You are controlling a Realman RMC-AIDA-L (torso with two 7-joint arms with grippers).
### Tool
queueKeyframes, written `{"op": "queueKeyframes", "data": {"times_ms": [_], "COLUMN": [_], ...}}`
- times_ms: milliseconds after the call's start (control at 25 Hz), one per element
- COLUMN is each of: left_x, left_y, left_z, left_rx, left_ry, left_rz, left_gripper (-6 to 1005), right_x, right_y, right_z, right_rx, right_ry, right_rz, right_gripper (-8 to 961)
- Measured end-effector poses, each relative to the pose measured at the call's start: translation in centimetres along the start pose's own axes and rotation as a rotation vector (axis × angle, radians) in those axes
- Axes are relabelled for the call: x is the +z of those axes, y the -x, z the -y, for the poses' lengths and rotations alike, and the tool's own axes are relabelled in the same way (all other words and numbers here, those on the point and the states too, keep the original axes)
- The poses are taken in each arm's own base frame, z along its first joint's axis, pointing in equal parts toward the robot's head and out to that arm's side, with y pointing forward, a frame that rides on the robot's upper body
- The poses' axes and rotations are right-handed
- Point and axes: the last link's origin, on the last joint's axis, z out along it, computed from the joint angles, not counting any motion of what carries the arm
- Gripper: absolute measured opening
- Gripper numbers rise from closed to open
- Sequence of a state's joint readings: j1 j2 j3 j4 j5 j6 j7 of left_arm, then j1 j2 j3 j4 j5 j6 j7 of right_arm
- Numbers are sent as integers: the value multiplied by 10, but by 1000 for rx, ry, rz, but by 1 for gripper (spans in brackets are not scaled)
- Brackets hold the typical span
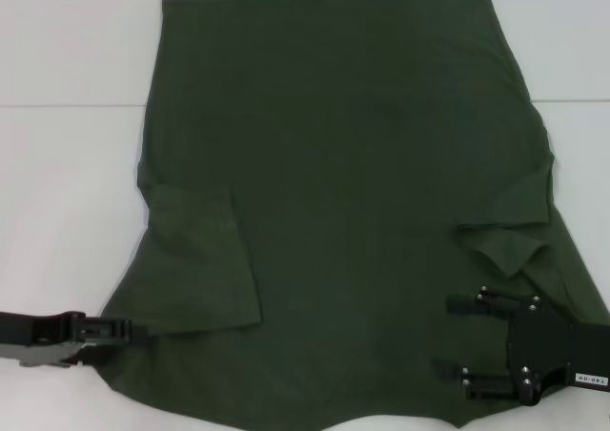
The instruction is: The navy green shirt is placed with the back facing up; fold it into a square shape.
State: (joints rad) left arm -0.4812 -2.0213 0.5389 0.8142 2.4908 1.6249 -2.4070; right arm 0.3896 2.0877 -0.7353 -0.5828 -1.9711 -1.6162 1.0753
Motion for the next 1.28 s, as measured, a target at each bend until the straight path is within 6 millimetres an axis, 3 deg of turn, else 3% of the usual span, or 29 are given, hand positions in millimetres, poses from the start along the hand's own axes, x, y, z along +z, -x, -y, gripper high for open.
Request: {"op": "queueKeyframes", "data": {"times_ms": [320,1280], "left_x": [-14,-2], "left_y": [8,0], "left_z": [-5,-11], "left_rx": [-31,-159], "left_ry": [-23,-78], "left_rz": [94,105], "left_gripper": [949,948], "right_x": [-3,-2], "right_y": [0,2], "right_z": [1,2], "right_rx": [7,15], "right_ry": [-11,-8], "right_rz": [5,4], "right_gripper": [869,869]}}
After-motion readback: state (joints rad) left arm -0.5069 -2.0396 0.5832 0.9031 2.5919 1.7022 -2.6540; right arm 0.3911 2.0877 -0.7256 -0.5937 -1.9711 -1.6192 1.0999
